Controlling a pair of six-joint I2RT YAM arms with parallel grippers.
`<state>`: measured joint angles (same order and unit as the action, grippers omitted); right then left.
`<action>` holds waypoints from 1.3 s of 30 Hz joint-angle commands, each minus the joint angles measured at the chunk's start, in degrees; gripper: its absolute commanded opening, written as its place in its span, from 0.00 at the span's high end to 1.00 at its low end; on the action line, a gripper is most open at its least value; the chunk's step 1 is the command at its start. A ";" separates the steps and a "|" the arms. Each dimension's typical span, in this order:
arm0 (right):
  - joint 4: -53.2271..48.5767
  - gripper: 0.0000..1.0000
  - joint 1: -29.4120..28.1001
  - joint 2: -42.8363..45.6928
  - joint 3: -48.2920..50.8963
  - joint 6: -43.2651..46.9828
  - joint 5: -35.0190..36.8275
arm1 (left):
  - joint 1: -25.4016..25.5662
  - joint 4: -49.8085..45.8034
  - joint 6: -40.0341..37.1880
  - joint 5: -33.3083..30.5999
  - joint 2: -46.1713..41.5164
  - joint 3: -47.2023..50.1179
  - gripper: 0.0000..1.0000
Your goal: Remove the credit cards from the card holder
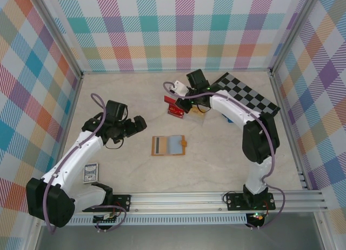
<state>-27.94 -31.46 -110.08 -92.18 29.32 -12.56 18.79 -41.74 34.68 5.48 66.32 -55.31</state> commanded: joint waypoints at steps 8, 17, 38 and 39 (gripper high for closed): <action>-3.26 1.00 1.40 -8.72 -7.38 7.15 2.18 | -0.86 0.25 0.18 2.94 1.32 1.93 0.00; -3.52 1.00 1.93 -9.80 -6.39 7.94 3.37 | -0.90 1.91 0.16 5.41 2.66 2.48 0.00; -4.01 0.84 1.93 -12.23 -7.53 9.95 3.24 | -0.86 3.64 0.13 8.47 5.21 2.57 0.00; -3.65 0.83 1.96 -12.16 -7.41 9.67 3.32 | -0.86 3.61 0.05 8.58 5.29 2.56 0.00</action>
<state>-32.01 -29.65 -121.71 -98.06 38.85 -8.34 18.79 -38.85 34.89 12.71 71.24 -53.69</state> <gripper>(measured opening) 0.166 0.999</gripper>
